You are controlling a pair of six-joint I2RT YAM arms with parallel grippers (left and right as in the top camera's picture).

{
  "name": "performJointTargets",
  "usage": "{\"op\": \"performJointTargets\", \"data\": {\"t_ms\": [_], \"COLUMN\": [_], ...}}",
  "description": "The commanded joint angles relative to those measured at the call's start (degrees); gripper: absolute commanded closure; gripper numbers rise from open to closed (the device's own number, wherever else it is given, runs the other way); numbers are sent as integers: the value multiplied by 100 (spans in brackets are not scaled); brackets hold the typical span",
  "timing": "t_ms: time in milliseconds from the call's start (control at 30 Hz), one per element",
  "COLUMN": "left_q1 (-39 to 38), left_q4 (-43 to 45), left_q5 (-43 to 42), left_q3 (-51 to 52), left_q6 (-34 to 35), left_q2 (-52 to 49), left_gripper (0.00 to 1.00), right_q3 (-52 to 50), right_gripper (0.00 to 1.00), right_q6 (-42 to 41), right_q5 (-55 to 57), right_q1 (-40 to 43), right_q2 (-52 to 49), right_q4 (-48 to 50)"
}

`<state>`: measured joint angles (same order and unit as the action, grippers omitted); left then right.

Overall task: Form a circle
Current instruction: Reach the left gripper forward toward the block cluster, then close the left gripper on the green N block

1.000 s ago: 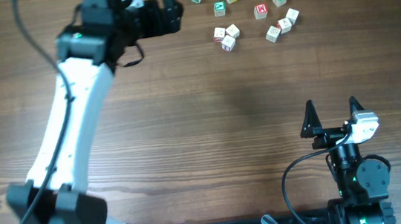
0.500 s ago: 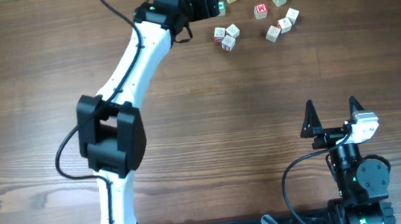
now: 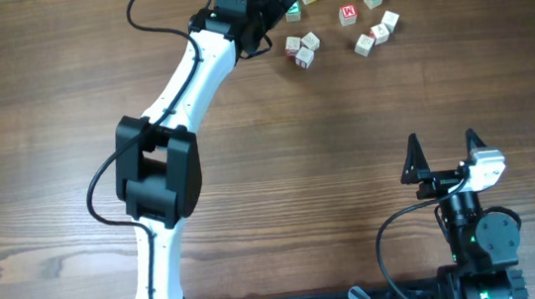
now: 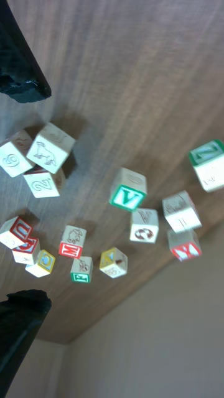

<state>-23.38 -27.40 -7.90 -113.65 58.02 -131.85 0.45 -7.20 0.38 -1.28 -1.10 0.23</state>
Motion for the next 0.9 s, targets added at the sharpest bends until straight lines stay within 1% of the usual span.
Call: {"op": "performJointTargets", "data": {"t_ms": [0, 67, 267, 333, 433, 500, 533, 567, 667, 767, 833, 867], "left_q1": [-151, -192, -149, -142, -140, -138, -127, -118, -111, -116, -116, -109], "left_q4": [-28, 144, 240, 291, 562, 540, 551, 555, 533, 485, 387, 361], "left_q5": [96, 22, -205, -323, -605, -619, -619, -619, -621, -643, -640, -643], "left_q3": [-122, -122, -122, -122, -122, -122, -122, -122, -122, -122, -122, -122], "left_q6": [1228, 1738, 2638, 2804, 2846, 2924, 2927, 2927, 2922, 2922, 2916, 2839], "left_q2": [-385, -479, -719, -868, -1128, -1198, -1220, -1231, -1239, -1239, -1239, -1239], "left_gripper": [1, 1, 0, 0, 1, 1, 5, 11, 23, 34, 39, 40], "right_q3": [-13, -13, -13, -13, -13, -13, -13, -13, -13, -13, -13, -13], "right_gripper": [0, 0, 0, 0, 0, 0, 0, 0, 0, 0, 0, 0], "right_q6": [83, 81, 79, 81, 81, 81, 81, 81, 81, 81, 81, 81], "right_q5": [-72, -72, -72, -72, -72, -72, -72, -72, -72, -72, -72, -72], "right_q1": [24, 24, 24, 24, 24, 24, 24, 24, 24, 24, 24, 24], "right_q2": [52, 52, 52, 52, 52, 52, 52, 52, 52, 52, 52, 52], "right_q4": [15, 15, 15, 15, 15, 15, 15, 15, 15, 15, 15, 15]}}
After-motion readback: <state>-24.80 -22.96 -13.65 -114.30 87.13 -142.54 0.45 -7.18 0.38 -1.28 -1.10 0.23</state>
